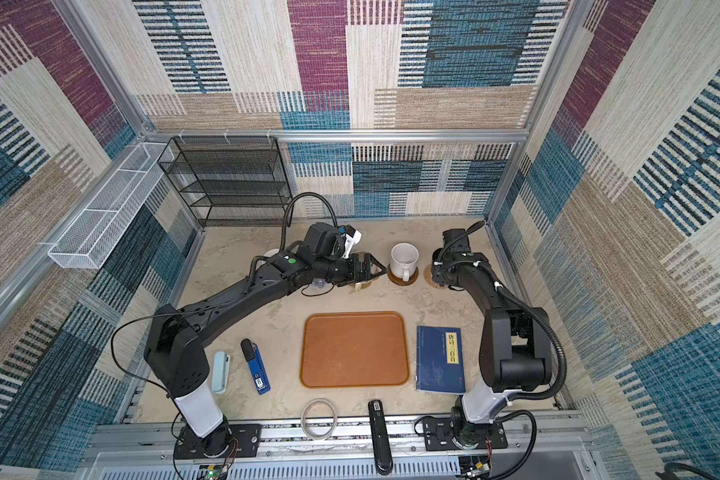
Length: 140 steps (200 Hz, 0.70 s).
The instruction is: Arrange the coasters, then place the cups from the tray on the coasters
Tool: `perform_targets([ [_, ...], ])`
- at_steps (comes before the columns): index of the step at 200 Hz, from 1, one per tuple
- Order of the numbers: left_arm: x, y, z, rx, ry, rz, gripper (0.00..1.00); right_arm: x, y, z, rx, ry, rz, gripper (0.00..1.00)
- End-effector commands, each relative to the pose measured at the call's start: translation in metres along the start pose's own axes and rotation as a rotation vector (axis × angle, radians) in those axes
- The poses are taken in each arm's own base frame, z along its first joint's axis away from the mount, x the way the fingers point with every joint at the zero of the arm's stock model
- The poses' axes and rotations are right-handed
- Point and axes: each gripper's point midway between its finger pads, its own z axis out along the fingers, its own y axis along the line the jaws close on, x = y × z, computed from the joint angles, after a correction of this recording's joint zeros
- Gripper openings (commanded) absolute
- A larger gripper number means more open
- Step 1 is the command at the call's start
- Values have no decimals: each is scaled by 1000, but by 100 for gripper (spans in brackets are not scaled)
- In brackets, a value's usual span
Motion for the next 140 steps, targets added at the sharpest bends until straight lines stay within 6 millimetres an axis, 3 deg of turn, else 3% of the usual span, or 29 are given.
perform_targets([
  [1,-12,0,-24,-65,-93,102,99,-12,3,-21,-41,-84,43,78],
  [11,-14,7,-42,-125,-152,142,99,-16,3,-35,-61,-136,57,87],
  [15,-15,9,-50,-147,-179,160,99,-17,4,-42,-74,-160,61,98],
  [18,-15,12,-56,-166,-201,171,99,-18,4,-46,-81,-180,65,99],
  [48,-22,48,-135,-411,-488,266,99,-25,8,-104,-204,-429,96,100],
  [66,-14,65,-166,-505,-574,346,99,-25,9,-137,-278,-591,98,100],
  [79,-4,80,-184,-569,-611,368,98,-23,5,-150,-292,-667,114,100],
  [119,19,116,-221,-721,-704,475,98,-1,2,-152,-331,-793,117,100],
  [140,27,144,-237,-855,-786,508,96,11,-1,-143,-327,-857,101,100],
])
